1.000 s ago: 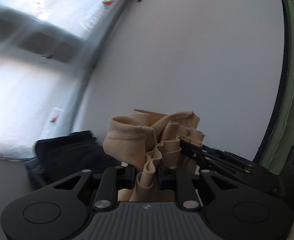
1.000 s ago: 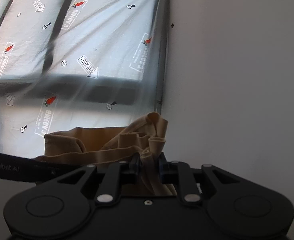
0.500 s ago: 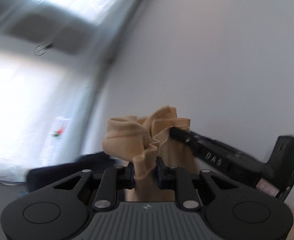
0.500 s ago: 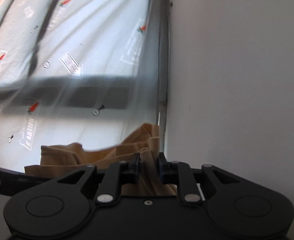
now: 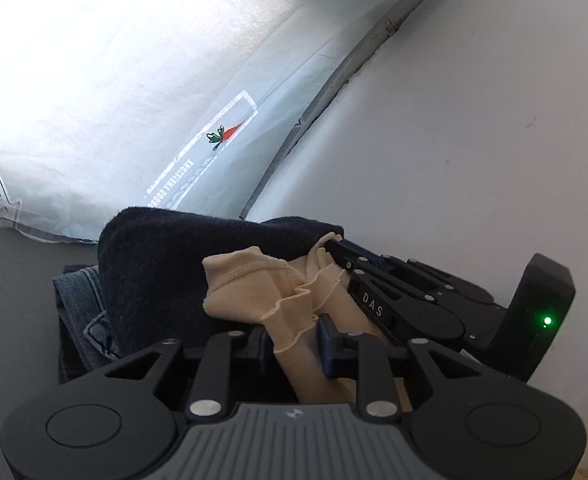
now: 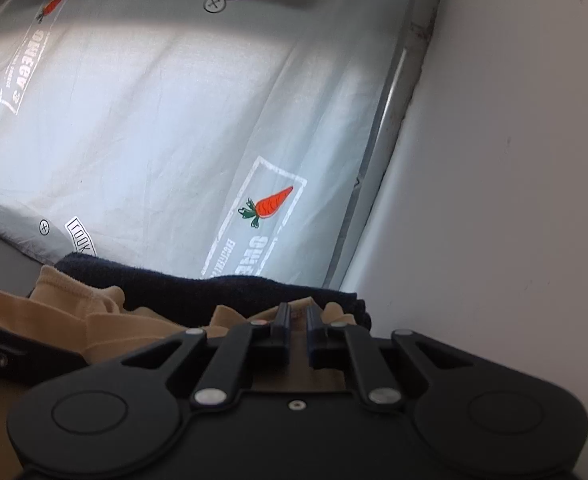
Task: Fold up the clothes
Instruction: 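Carry the bundle with both grippers onto the dark clothes stack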
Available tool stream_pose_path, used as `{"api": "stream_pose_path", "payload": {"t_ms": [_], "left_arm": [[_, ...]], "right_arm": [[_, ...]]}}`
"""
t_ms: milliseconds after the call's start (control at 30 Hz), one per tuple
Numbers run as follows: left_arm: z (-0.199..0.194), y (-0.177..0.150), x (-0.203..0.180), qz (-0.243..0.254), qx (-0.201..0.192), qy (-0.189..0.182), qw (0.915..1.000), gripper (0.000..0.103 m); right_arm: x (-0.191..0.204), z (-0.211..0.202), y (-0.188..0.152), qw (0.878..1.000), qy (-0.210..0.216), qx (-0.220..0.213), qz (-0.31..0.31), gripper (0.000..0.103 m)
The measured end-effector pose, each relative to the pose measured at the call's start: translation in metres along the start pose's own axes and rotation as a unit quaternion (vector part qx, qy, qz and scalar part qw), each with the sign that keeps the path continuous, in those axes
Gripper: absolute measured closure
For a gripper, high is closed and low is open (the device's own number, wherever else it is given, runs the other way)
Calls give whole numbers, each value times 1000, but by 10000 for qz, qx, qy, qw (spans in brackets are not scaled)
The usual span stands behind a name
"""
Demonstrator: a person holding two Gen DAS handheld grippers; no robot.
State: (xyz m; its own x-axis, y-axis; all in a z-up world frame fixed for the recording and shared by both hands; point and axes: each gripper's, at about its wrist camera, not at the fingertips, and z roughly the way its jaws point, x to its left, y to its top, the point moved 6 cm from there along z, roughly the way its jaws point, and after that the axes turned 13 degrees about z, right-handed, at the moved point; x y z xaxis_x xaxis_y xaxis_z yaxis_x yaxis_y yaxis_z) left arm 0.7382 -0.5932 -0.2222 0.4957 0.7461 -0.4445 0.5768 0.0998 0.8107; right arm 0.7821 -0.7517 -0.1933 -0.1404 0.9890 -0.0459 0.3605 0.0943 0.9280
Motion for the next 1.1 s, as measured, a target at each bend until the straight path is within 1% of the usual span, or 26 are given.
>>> {"api": "stream_pose_path", "payload": {"t_ms": [133,200,267,300,333,367,433,467,500,533,567,600,633,667,700,733,767,833,933,1033,1100], "left_arm": [[8,-1,3,105,-4,-57,9999,73],[-1,-1,-4,79,-11,-48,10000,72],[1,5,-4,-17,57,51,10000,70],[-2,9,-7,39,91,149,9998,69],[-9,13,-13,183,110,270,9994,67],[-16,17,-18,410,73,399,9983,64],[-30,26,-28,861,1,652,9942,60],[-37,29,-32,1047,-10,735,9918,55],[-44,32,-36,1227,-22,818,9891,52],[-52,35,-37,1317,-44,895,9872,44],[-62,37,-39,1372,-105,968,9857,36],[-71,40,-41,1411,-196,1030,9844,33],[-82,42,-43,1449,-295,1079,9831,25],[-94,44,-46,1487,-394,1130,9816,16],[-105,45,-48,1528,-489,1210,9796,12],[-115,47,-51,1569,-590,1320,9770,6],[-127,45,-54,1607,-688,1438,9741,1],[-150,40,-61,1625,-847,1656,9690,0],[-178,28,-71,1541,-959,1944,9640,0],[-201,6,-78,1311,-884,2165,9634,0],[-221,-12,-83,1172,-946,2262,9624,0]], "right_arm": [[-12,11,-5,9995,-69,244,173,94],[-13,10,-5,9994,-137,271,160,92],[-11,14,0,9994,-197,286,84,90],[-9,12,2,9994,-211,270,42,88],[-9,8,4,9995,-220,240,0,82],[-8,3,7,9995,-227,199,-35,78],[-6,-8,13,9996,-245,158,-31,63],[-7,-12,16,9995,-290,138,-4,58],[-8,-18,19,9993,-352,112,42,46],[-10,-23,22,9992,-390,75,84,40],[-11,-30,25,9991,-411,20,113,39],[-12,-38,28,9989,-432,-37,167,36],[-13,-46,31,9987,-454,-92,230,28],[-14,-55,34,9984,-451,-142,316,24],[-15,-64,36,9981,-420,-176,423,16],[-14,-73,38,9977,-371,-194,535,13],[-12,-82,38,9972,-318,-207,649,12],[-4,-102,36,9956,-249,-237,871,4],[14,-131,23,9940,-160,-230,1058,3],[31,-158,6,9929,-226,-211,1146,1],[43,-178,-6,9928,-271,-212,1147,1]]}}
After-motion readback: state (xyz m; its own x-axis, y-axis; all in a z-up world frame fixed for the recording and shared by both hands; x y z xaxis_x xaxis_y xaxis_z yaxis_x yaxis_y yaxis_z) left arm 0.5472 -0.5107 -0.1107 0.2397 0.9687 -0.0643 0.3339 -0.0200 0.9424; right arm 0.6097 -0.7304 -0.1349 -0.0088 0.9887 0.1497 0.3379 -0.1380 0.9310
